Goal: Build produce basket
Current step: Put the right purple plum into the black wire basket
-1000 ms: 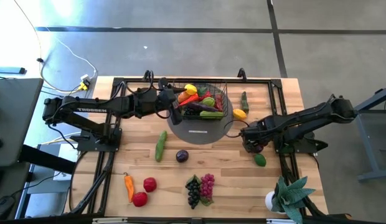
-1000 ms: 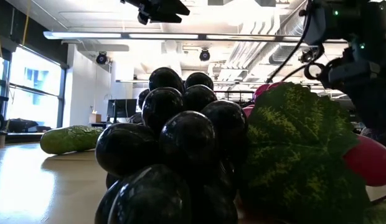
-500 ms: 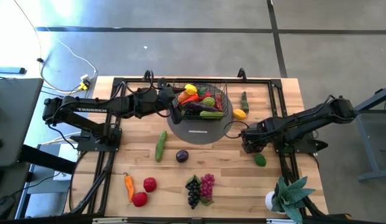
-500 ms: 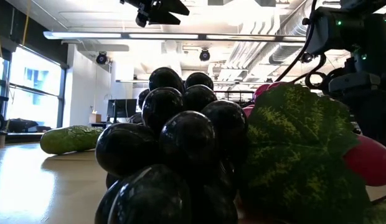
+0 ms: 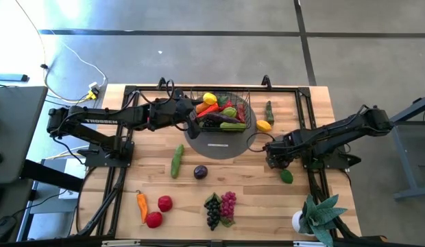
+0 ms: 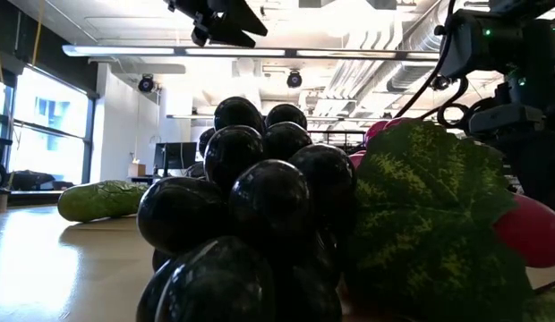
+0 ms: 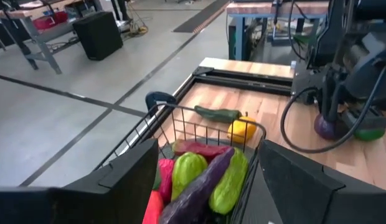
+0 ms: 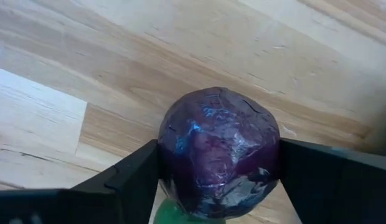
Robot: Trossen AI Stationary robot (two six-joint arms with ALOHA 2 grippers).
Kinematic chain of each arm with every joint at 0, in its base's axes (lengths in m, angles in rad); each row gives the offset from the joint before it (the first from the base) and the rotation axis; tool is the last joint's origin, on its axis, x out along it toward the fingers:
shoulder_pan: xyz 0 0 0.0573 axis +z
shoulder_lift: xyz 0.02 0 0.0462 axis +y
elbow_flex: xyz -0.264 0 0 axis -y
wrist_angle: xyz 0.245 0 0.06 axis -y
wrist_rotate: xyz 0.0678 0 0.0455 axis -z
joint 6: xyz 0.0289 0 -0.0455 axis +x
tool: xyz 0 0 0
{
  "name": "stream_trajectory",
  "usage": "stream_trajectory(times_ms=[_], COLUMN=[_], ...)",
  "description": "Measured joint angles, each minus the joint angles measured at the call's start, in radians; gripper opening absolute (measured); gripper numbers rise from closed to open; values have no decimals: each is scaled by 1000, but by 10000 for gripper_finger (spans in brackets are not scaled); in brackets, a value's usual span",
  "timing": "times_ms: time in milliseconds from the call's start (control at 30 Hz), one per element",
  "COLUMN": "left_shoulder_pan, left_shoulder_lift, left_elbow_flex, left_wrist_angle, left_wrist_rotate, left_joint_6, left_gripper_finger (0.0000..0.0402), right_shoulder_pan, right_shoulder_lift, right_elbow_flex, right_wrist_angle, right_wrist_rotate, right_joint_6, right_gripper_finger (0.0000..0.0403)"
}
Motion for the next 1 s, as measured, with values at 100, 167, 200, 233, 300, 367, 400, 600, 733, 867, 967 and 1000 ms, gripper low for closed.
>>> stream_trajectory(times_ms=[100, 167, 200, 233, 300, 367, 400, 600, 733, 867, 967, 1000], left_shoulder_pan=[0, 0, 0, 0, 0, 0, 0, 0, 0, 0, 0, 0], left_shoulder_lift=[0, 0, 0, 0, 0, 0, 0, 0, 0, 0, 0, 0], left_elbow_flex=[0, 0, 0, 0, 0, 0, 0, 0, 0, 0, 0, 0], left_wrist_angle=[-27, -53, -69, -84, -112, -136, -141, -140, -140, -156, -173, -182], left_wrist_rotate=[0, 0, 1, 4, 5, 5, 5, 20, 94, 191, 222, 224], left_joint_6=[0, 0, 1, 9, 33, 37, 30, -71, -101, -118, -156, -161], left_gripper_finger=[268, 268, 268, 268, 268, 268, 268, 268, 268, 268, 270, 272], right_shoulder_pan=[0, 0, 0, 0, 0, 0, 0, -1, -1, -2, -2, -2], right_shoulder_lift=[0, 0, 0, 0, 0, 0, 0, 0, 0, 0, 0, 0], right_elbow_flex=[34, 66, 83, 100, 132, 166, 181, 268, 332, 398, 434, 444], right_wrist_angle=[4, 3, 4, 5, 3, 5, 4, 2, 4, 5, 5, 5], right_wrist_rotate=[14, 32, 39, 48, 70, 85, 90, 133, 183, 245, 281, 293], right_joint_6=[0, -5, -6, -6, -7, -9, -12, -35, -37, -62, -78, -80], right_gripper_finger=[253, 252, 252, 252, 251, 251, 250, 250, 250, 250, 250, 250])
